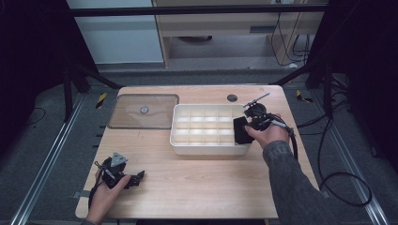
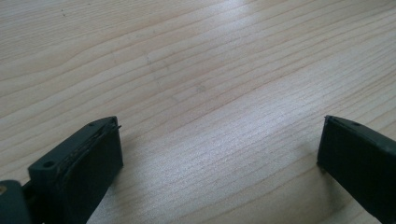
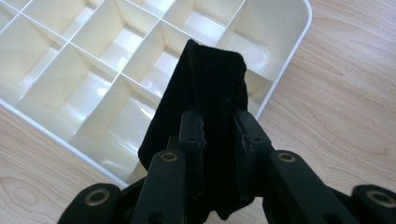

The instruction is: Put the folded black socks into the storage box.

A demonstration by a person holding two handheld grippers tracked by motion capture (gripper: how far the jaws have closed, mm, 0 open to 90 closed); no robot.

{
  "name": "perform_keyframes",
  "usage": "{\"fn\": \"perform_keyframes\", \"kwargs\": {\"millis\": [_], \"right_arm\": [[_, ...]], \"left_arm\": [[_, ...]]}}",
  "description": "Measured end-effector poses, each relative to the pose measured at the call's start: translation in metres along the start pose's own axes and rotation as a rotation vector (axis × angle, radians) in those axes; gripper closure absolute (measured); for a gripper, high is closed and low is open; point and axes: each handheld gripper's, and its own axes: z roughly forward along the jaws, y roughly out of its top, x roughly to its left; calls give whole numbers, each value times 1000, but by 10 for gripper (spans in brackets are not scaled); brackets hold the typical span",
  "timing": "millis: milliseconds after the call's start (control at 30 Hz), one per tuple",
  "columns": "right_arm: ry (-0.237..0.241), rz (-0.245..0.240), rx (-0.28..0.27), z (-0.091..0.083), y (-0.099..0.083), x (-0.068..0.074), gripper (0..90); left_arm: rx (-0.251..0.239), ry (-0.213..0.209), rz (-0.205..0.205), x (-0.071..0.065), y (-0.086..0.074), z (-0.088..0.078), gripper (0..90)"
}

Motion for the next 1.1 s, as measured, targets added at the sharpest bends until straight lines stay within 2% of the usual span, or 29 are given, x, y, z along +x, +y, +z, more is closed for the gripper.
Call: {"fn": "perform_keyframes", "kwargs": {"millis": [633,900,1100], "right_arm": [[-17,-20,27,11,-4,8,746],[-51,-67,45,16,-6,17,746],[-56,-59,51,18,-8,18,746]], "left_arm": [[0,1,-1,0,0,0,0],[0,2,2,0,0,0,0],[0,1,-1,0,0,0,0]]}}
